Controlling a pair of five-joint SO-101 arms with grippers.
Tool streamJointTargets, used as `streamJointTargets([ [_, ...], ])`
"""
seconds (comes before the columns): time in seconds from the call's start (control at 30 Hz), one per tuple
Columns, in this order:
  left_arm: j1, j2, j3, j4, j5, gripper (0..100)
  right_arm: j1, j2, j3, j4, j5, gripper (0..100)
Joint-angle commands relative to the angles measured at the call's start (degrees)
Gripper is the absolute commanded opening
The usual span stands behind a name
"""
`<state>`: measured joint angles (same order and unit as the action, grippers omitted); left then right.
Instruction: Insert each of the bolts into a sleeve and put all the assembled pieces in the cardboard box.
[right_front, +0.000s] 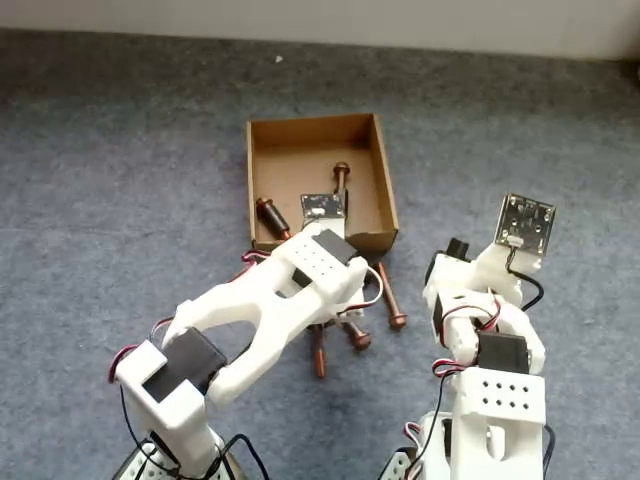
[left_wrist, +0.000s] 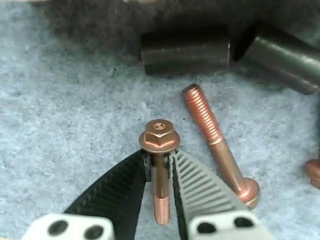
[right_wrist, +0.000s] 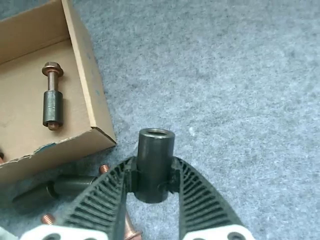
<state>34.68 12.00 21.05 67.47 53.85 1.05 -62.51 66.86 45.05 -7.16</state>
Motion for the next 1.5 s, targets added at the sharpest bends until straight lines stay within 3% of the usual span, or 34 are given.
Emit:
streamJointTargets([
  [0.0,-0.7,0.1,-0.6,0.1,0.3,2,0.6,-1.2,-0.6,-1.4,-0.1,0.5],
  [0.43,-0.3,5.4,-3.6,0.5,0.3,2,0.4,-1.2,-0.5,-1.4,-0.1,0.5],
  [0.73,3.6,4.8,-4.1,7.3,0.1,1,0.4,-1.2,-0.5,-1.3,-0.1,0.5],
  [1.03,2.0,-11.3,-0.7,7.4,-3.9,1,0.3,-1.4,-0.5,-1.3,-0.1,0.5],
  [1.47,-3.3,-35.3,8.0,7.3,-19.7,1,0.2,-1.5,-0.5,-1.2,0.0,0.5],
])
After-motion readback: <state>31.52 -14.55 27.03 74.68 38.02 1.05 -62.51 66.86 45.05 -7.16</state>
